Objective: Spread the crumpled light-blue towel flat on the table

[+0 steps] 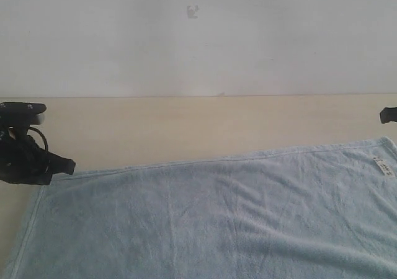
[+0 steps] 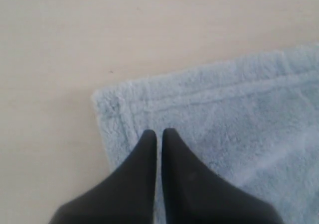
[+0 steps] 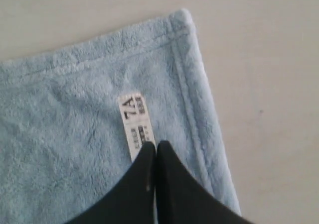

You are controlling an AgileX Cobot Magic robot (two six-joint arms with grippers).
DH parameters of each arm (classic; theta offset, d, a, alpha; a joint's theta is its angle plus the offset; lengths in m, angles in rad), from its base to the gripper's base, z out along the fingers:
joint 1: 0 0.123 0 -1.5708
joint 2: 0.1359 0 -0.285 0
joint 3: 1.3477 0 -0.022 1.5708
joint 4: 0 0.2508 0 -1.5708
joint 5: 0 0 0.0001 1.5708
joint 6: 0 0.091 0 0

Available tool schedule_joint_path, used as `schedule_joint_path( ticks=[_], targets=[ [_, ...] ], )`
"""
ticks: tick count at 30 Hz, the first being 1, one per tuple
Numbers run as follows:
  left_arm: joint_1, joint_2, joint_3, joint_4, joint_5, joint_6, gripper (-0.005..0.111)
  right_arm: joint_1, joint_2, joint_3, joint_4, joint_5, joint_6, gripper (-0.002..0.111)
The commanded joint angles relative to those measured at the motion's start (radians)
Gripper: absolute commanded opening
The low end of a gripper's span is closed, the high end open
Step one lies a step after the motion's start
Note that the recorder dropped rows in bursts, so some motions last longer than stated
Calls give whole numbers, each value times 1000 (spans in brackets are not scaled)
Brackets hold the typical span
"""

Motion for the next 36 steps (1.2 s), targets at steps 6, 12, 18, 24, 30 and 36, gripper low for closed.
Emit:
schedule_joint_path(
  ticks=[6, 12, 18, 24, 30, 36],
  targets=[
    [6, 94, -36, -33, -47, 25, 4, 0, 168, -88, 41, -25, -84, 0],
    [6, 158, -94, -33, -87, 25, 4, 0, 210, -88, 43, -99, -85, 0],
    [6, 257, -236, -21, -46, 27, 4, 0, 259, -88, 43, -167, -91, 0],
    [51, 333, -419, 28, 6, 29, 4, 0, 340, -135, 39, -256, -91, 0],
    [86, 404, -546, 54, 20, 29, 4, 0, 426, -259, 39, -264, -93, 0],
    [86, 458, -659, 54, 31, 29, 4, 0, 468, -353, 39, -269, -89, 0]
  ],
)
